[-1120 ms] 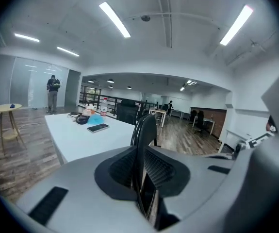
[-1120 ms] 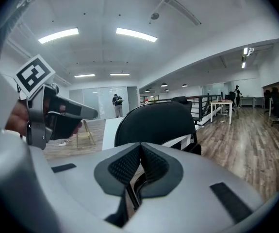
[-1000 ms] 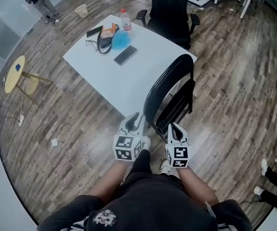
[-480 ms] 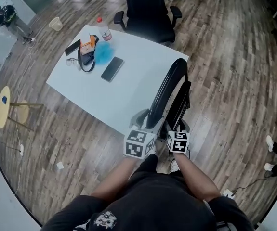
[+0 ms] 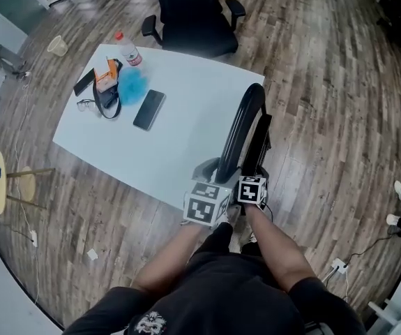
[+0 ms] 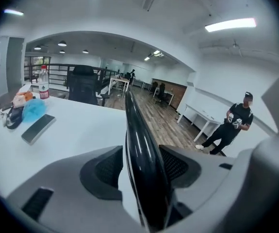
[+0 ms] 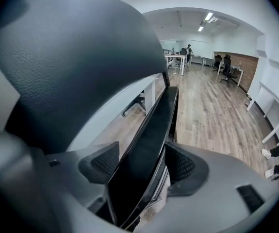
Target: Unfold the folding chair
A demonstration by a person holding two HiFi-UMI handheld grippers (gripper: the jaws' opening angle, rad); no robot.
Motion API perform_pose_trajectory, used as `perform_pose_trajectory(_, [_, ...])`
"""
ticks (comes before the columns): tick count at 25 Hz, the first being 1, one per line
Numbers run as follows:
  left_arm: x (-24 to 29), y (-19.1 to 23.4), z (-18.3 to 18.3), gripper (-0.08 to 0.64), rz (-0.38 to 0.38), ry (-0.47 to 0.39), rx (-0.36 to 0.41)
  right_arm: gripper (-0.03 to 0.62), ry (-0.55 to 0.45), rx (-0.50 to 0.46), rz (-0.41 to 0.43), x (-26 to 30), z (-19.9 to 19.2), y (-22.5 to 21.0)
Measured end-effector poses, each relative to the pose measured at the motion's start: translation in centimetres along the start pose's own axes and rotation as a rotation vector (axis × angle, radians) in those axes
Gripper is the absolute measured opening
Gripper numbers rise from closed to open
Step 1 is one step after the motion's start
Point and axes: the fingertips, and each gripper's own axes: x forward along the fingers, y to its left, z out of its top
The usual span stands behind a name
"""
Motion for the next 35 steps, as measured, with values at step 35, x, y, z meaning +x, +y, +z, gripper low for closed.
perform_pose_trajectory(35, [4.6,-2.6,-2.5,0.107,0.027,0.076,0.044,0.262,-0.108,0.328,0.312,-4.8,-7.8,-18.8])
